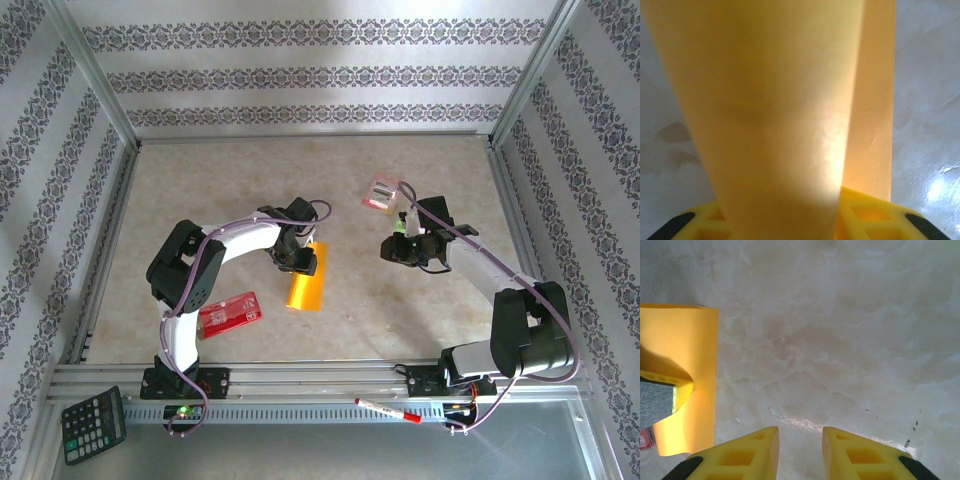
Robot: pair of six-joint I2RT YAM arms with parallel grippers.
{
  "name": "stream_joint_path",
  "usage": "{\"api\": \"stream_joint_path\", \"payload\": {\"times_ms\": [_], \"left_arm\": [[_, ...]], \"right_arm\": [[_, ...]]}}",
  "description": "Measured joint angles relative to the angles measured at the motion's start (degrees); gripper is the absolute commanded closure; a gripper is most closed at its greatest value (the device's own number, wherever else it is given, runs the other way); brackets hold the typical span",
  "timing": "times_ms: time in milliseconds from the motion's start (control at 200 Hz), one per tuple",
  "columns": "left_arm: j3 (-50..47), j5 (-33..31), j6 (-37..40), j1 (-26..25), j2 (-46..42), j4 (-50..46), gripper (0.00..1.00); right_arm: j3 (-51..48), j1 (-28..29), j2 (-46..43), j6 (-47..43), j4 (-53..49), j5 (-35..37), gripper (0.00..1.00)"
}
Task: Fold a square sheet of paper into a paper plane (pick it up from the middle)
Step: Hold the square sheet of paper at the center of the table.
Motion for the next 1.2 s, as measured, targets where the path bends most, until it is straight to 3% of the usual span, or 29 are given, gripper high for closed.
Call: {"api": "stream_joint_path", "payload": {"times_ms": [1199], "left_arm": [[-0.1, 0.0, -0.1, 0.0, 0.1, -0.1, 0.64]], "right_arm": [[0.0, 0.1, 0.0, 0.0, 0.0, 0.0, 0.71]]}}
